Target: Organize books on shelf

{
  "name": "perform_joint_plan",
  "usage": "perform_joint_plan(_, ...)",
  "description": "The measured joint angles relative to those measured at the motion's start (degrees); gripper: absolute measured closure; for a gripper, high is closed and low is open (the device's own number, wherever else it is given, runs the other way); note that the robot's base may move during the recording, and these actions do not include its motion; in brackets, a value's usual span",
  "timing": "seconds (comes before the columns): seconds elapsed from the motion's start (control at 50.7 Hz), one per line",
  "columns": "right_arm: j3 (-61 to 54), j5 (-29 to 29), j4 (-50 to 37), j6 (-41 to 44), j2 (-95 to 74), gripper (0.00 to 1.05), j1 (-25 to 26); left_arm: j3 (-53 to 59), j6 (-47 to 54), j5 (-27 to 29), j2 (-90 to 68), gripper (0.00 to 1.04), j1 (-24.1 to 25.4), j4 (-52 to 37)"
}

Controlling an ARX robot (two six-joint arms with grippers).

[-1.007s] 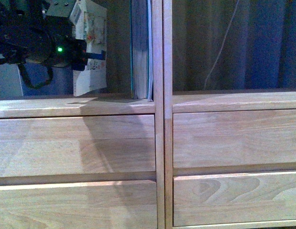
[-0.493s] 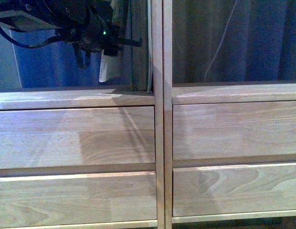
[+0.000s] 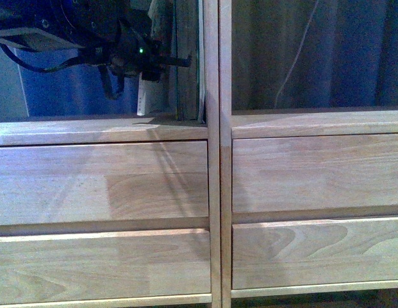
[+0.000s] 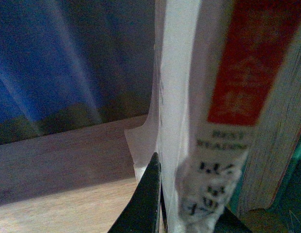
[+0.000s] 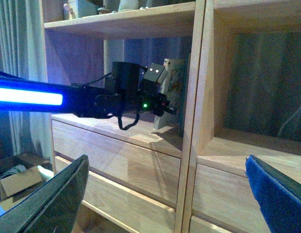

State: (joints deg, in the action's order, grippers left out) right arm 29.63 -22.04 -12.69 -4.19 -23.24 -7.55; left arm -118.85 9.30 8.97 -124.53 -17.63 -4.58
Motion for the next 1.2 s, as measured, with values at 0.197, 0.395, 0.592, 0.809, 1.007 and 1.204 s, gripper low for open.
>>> perform_joint_plan(0.197,0.00,0.00,0.00,0.00,0.00,0.07,0.00,2.29,-0.57,0.90,0.00,0.73,0.28,-0.22)
perform_joint_plan(0.395,0.00,0.00,0.00,0.00,0.00,0.07,0.00,6.21,-0.59,0.70,0.46,0.43,0.57,-2.45)
perform_joint_plan(0.592,0.00,0.00,0.00,0.02,0.00,0.07,0.00,10.12,-0.39,0.04,1.97,0.15,0.61,-5.70)
perform_joint_plan(0.809,0.00,0.00,0.00,0.00,0.00,0.07,0.00,21.51,-2.54,-2.14,11.89,0.07,0.59,-9.94)
perform_joint_plan(1.007,0.00,0.00,0.00,0.02,0.00,0.07,0.00,36.41,-5.51,-4.07,23.65,0.07,1.33,-14.93)
perform_joint_plan(1.204,0.00,0.00,0.00,0.02,0.00,0.07,0.00,59.30,-1.99,-4.85,43.98,0.07,6.21,-29.92)
